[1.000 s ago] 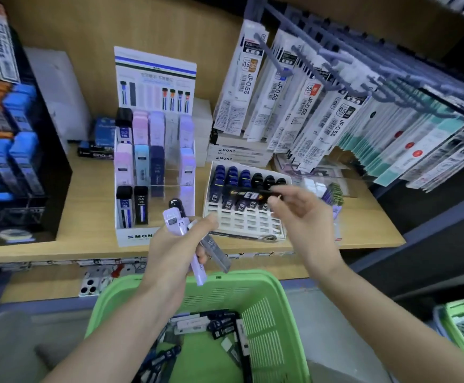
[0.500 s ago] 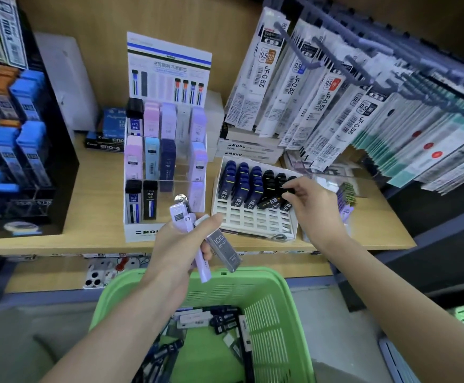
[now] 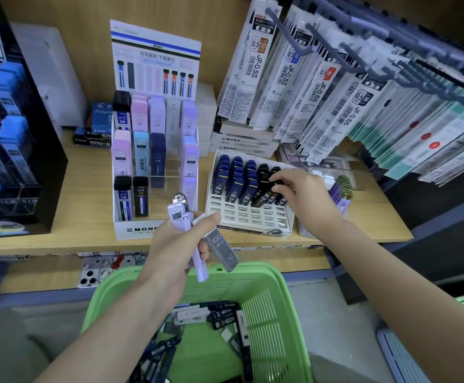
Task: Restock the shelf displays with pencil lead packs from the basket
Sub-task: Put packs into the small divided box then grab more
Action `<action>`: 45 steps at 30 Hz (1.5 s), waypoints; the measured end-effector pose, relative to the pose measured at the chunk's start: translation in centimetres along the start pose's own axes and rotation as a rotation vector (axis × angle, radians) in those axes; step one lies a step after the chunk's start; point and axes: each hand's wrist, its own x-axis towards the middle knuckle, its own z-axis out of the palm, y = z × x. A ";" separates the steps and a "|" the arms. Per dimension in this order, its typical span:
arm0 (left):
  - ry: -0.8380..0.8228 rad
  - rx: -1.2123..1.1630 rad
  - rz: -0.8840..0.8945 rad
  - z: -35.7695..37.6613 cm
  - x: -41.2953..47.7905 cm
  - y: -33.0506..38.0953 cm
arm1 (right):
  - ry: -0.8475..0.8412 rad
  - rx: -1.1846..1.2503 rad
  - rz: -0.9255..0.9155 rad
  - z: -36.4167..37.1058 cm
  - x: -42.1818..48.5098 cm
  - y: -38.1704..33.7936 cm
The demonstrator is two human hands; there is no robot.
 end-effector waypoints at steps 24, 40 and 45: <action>0.002 -0.046 0.040 0.2 -0.5 0.2 | 0.079 0.179 -0.015 0.3 -3.0 -2.8; -0.082 0.058 0.094 2.1 -2.7 0.6 | -0.286 1.004 0.298 -0.5 -8.9 -6.3; -0.157 0.107 0.091 3.3 -3.0 0.6 | -0.116 0.911 0.294 -3.9 -9.2 -3.4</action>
